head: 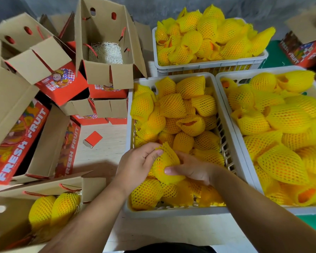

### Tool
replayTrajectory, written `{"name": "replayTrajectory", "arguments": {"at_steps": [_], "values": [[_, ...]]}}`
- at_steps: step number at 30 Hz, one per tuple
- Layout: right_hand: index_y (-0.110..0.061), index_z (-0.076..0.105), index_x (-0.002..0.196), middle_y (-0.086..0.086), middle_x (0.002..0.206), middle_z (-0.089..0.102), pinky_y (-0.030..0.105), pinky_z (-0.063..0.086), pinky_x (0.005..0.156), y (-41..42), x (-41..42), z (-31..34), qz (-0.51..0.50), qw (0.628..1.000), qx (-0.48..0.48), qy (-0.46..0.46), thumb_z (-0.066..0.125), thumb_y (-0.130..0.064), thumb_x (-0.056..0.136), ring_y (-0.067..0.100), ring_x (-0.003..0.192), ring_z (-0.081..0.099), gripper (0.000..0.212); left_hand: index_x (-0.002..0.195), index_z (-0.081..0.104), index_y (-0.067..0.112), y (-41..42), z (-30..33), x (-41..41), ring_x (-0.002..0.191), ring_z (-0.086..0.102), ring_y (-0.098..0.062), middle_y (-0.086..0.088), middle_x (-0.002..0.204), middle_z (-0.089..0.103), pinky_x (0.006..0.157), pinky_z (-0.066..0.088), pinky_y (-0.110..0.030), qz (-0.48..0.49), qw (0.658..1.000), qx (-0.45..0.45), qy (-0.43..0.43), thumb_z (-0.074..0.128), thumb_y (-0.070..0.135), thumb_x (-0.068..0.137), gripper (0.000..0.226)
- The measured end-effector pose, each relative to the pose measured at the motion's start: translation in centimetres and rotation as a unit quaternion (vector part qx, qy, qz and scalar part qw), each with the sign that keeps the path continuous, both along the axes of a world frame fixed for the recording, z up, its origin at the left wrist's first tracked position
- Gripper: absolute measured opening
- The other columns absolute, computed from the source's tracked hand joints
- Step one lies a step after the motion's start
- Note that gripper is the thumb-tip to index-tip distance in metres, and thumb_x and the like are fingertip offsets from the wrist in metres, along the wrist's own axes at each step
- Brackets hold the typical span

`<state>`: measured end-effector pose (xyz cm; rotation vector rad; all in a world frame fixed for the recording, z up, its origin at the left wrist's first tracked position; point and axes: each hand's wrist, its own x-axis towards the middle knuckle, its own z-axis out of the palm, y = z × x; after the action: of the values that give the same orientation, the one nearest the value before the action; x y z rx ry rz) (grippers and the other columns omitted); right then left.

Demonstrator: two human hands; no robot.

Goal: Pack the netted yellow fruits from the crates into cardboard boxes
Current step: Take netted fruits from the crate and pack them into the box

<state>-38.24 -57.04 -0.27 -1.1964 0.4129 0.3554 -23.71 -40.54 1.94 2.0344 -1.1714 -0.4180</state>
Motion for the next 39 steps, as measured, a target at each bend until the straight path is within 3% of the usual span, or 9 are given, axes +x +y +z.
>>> {"name": "replayTrajectory", "arguments": {"at_steps": [5, 10, 14, 20, 25, 29, 32, 35, 39], "values": [[-0.038, 0.056, 0.138, 0.007, 0.136, 0.067, 0.044, 0.055, 0.093, -0.3, 0.1, 0.0, -0.084, 0.992, 0.096, -0.002, 0.092, -0.039, 0.069, 0.031, 0.122, 0.066, 0.078, 0.1, 0.061, 0.032, -0.1, 0.0, 0.2, 0.066, 0.055, -0.009, 0.012, 0.072, 0.054, 0.065, 0.05, -0.04, 0.04, 0.993, -0.058, 0.093, 0.055, 0.056, 0.098, 0.024], [-0.034, 0.064, 0.135, 0.011, 0.139, 0.065, 0.05, 0.053, 0.097, -0.9, 0.2, 0.4, -0.115, 0.98, 0.159, -0.029, 0.094, -0.043, 0.068, 0.031, 0.123, 0.064, 0.074, 0.113, 0.054, 0.036, -0.2, 0.2, 0.1, 0.063, 0.053, -0.011, 0.007, 0.071, 0.051, 0.058, 0.048, -0.041, 0.031, 0.998, -0.023, 0.047, 0.048, 0.061, 0.102, 0.027], [-0.027, 0.048, 0.146, 0.012, 0.139, 0.063, 0.049, 0.056, 0.096, -0.7, 0.0, 0.7, -0.127, 0.975, 0.18, -0.033, 0.091, -0.023, 0.071, 0.034, 0.125, 0.063, 0.086, 0.147, 0.03, 0.042, -0.7, 0.6, -0.1, 0.099, 0.062, -0.002, 0.024, 0.115, 0.055, 0.074, 0.055, -0.033, 0.052, 0.999, -0.009, -0.002, 0.039, 0.069, 0.101, 0.054], [-0.025, 0.039, 0.149, 0.016, 0.14, 0.059, 0.051, 0.05, 0.096, -1.4, -0.4, 0.7, -0.153, 0.967, 0.197, -0.048, 0.07, -0.011, 0.081, 0.036, 0.127, 0.059, 0.076, 0.162, 0.006, 0.044, -0.5, 0.7, -0.8, 0.152, 0.023, -0.015, 0.018, 0.166, 0.009, 0.113, 0.04, -0.038, -0.101, 0.981, 0.052, -0.154, 0.064, 0.092, 0.066, 0.122], [-0.016, 0.049, 0.146, 0.019, 0.13, 0.061, 0.049, 0.048, 0.099, -0.9, -0.8, 0.5, -0.087, 0.974, 0.208, -0.006, 0.086, -0.035, 0.075, 0.032, 0.117, 0.061, 0.082, 0.153, 0.016, 0.059, -0.8, 0.0, -0.6, 0.119, 0.063, -0.02, 0.023, 0.157, 0.023, 0.071, 0.062, -0.039, -0.188, 0.96, 0.117, -0.169, 0.078, 0.066, 0.073, 0.101], [-0.022, 0.053, 0.146, 0.015, 0.128, 0.066, 0.044, 0.055, 0.084, -1.4, -0.3, 0.8, -0.126, 0.975, 0.181, 0.011, 0.051, -0.051, 0.097, 0.033, 0.11, 0.065, 0.057, 0.144, 0.028, 0.064, -0.7, -0.2, -0.3, 0.104, 0.067, -0.02, 0.019, 0.141, 0.03, 0.073, 0.062, -0.045, -0.146, 0.977, 0.104, -0.112, 0.074, 0.08, 0.069, 0.089], [-0.028, 0.062, 0.128, 0.0, 0.115, 0.072, 0.032, 0.058, 0.074, -1.2, 0.1, 0.1, -0.292, 0.951, -0.106, -0.008, 0.055, -0.047, 0.095, 0.03, 0.1, 0.069, 0.038, 0.139, 0.04, 0.058, -0.5, 0.1, 0.0, 0.114, 0.059, -0.007, 0.02, 0.134, 0.035, 0.09, 0.059, -0.036, -0.074, 0.996, 0.039, -0.037, 0.079, 0.077, 0.066, 0.085], [-0.027, 0.051, 0.139, 0.0, 0.139, 0.043, 0.034, 0.052, 0.093, -3.0, 0.5, -1.1, -0.336, 0.788, -0.516, 0.024, 0.066, -0.027, 0.092, 0.026, 0.115, 0.054, 0.05, 0.142, 0.04, 0.054, -0.5, 0.5, 0.1, 0.124, 0.048, 0.007, 0.026, 0.137, 0.038, 0.099, 0.044, -0.016, -0.027, 0.999, -0.007, 0.018, 0.082, 0.078, 0.062, 0.093], [-0.026, 0.018, 0.158, 0.002, 0.154, 0.021, 0.057, 0.033, 0.112, -6.0, 2.3, -1.7, -0.184, 0.759, -0.614, 0.111, 0.073, -0.028, 0.087, 0.037, 0.139, 0.028, 0.09, 0.134, 0.05, 0.049, -0.4, 0.8, 0.1, 0.119, 0.054, 0.004, 0.03, 0.131, 0.051, 0.097, 0.051, -0.027, 0.0, 0.999, -0.011, 0.053, 0.079, 0.086, 0.058, 0.089]]}}
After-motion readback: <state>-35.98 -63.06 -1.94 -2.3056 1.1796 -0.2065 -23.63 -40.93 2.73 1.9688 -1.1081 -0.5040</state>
